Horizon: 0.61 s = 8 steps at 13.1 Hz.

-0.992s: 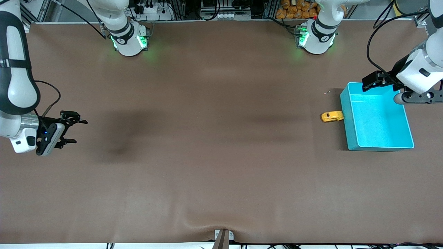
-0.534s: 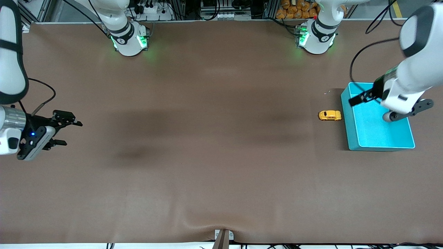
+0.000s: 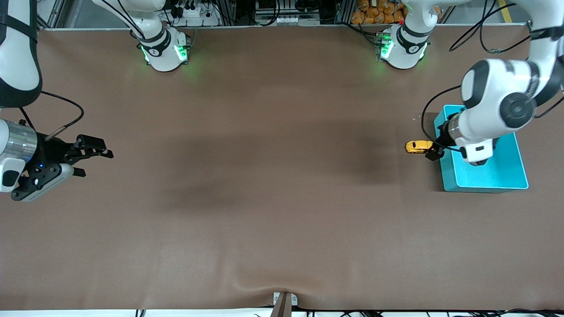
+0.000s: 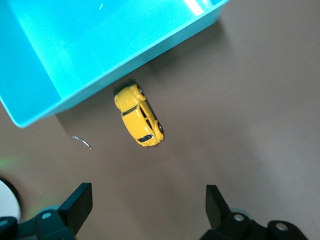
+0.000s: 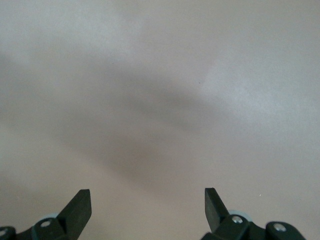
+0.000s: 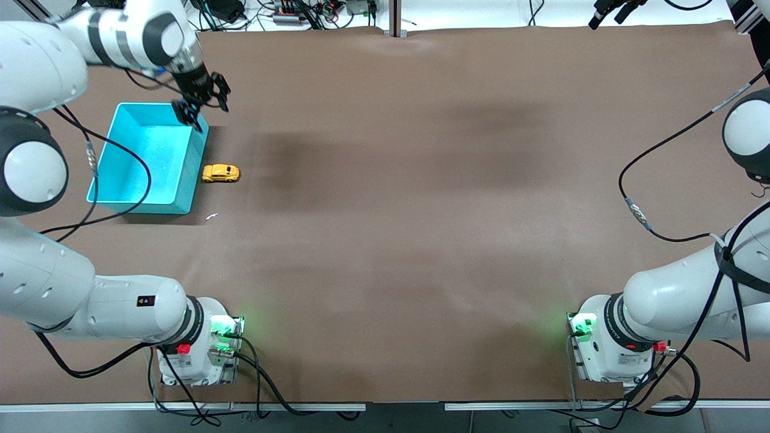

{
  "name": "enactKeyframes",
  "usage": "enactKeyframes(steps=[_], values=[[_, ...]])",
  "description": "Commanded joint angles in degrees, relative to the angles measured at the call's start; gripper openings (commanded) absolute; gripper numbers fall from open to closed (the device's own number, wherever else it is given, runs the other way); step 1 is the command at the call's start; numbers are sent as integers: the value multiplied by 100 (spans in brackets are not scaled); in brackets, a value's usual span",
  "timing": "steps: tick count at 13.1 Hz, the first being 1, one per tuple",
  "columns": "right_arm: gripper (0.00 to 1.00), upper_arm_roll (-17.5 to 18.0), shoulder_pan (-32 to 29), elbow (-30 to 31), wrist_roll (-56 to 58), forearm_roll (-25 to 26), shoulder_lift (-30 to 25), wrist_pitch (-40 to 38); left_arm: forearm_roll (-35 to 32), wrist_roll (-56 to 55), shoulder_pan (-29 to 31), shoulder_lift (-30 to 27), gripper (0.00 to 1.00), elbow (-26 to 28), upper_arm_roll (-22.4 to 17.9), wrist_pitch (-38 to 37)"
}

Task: Wind and store yellow beetle car
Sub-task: 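Lower the left gripper to the car while the right gripper withdraws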

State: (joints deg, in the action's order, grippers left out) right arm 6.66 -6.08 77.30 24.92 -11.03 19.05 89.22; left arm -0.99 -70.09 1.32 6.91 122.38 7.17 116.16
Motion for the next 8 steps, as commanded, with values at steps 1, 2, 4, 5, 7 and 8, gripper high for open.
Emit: enactKeyframes(steps=[1,2,4,5,7,8], values=[[100,-24,71,-189,-531,92,-50,-212,-121,-916,95,38,100,583,13,721],[100,-24,72,-189,-662,101,-94,-229,-121,-1049,122,82,100,751,4,976],[100,-15,202,-224,-1310,406,-164,-439,-121,-1304,192,161,100,1120,4,1521],[100,-15,334,-233,-1688,591,-182,-475,-121,-1462,262,231,100,1226,4,1733],[100,-15,414,-364,-2138,733,-182,-510,-121,-1621,403,311,100,1323,4,1910],[100,-15,458,-435,-2271,795,-182,-598,-121,-1630,491,354,100,1358,4,1954]])
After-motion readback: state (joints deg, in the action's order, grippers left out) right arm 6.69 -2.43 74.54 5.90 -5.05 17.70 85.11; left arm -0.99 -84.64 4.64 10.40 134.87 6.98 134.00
